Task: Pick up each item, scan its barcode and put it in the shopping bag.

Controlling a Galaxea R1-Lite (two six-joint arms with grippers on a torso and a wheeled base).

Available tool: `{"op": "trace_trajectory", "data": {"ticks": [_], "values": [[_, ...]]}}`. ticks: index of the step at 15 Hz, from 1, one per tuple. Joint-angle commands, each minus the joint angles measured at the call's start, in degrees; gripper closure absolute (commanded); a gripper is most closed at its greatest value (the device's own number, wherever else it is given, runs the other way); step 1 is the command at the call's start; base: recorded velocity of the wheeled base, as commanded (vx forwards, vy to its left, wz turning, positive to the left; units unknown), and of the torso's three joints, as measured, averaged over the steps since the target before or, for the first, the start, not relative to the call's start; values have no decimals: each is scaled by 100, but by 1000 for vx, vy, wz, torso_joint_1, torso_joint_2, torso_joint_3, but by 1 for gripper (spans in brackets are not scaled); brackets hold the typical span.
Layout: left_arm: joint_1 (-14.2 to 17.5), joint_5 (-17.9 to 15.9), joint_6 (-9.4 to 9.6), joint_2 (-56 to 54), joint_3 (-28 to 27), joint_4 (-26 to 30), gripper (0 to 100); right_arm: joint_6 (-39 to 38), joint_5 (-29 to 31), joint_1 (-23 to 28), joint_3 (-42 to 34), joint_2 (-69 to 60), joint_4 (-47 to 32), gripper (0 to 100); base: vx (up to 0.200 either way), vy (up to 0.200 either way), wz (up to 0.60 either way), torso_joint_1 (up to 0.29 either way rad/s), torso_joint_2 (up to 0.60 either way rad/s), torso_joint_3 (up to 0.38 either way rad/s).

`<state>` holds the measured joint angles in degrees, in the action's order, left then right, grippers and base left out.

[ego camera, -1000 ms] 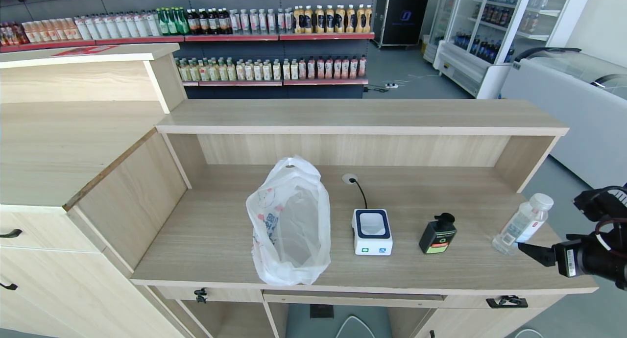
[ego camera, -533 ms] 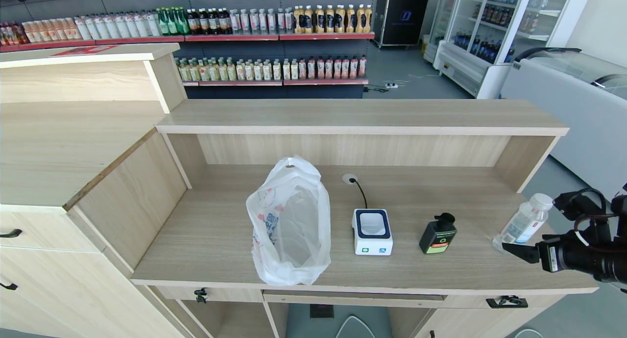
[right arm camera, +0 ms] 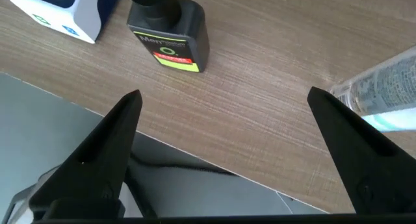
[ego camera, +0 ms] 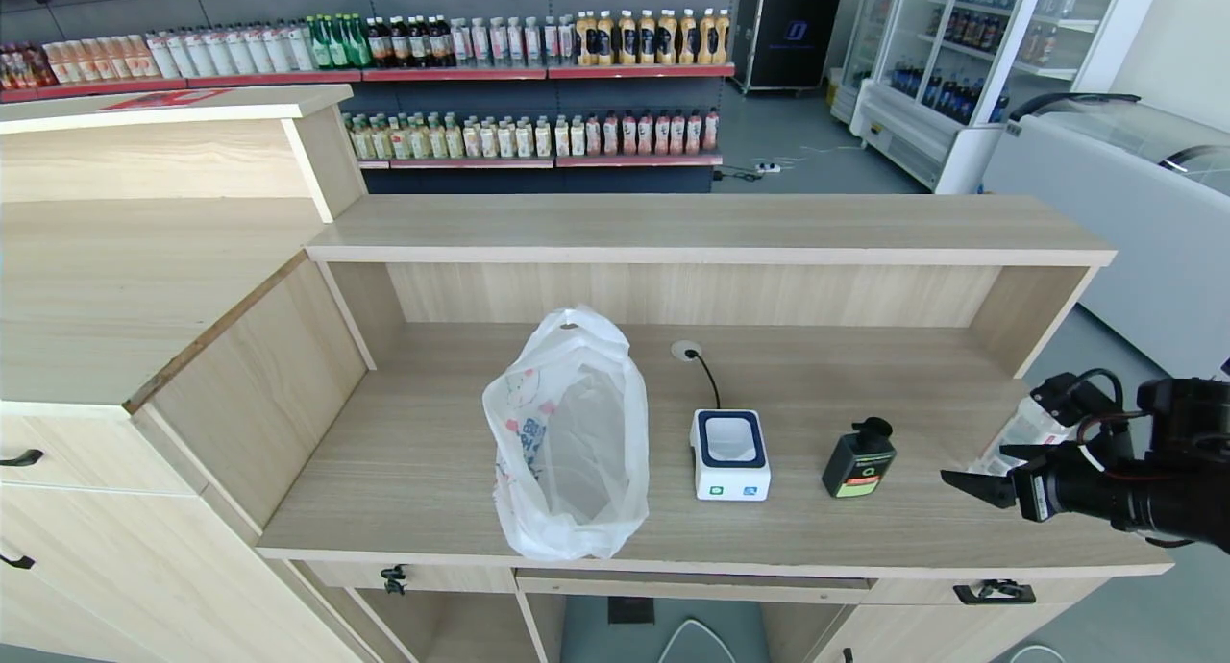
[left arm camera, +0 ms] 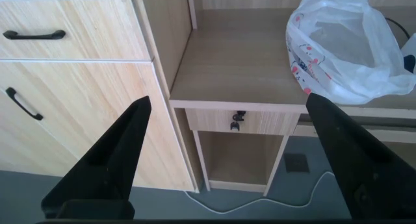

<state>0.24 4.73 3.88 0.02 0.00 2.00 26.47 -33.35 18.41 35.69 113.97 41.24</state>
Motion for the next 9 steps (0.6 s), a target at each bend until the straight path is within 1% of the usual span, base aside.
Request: {"op": "trace_trajectory", "data": {"ticks": [1,6,9], "values": [[2,2,-1,-2,0,2,0,43,-40,-65,201,292,-2,0,0,0,0,0,0,0],[2,2,-1,-2,0,2,0,386,-585,-232,377,767,-2,0,0,0,0,0,0,0],[2,2,-1,-2,0,2,0,526,-708,-268,544,996,-2,0,0,0,0,0,0,0]]}}
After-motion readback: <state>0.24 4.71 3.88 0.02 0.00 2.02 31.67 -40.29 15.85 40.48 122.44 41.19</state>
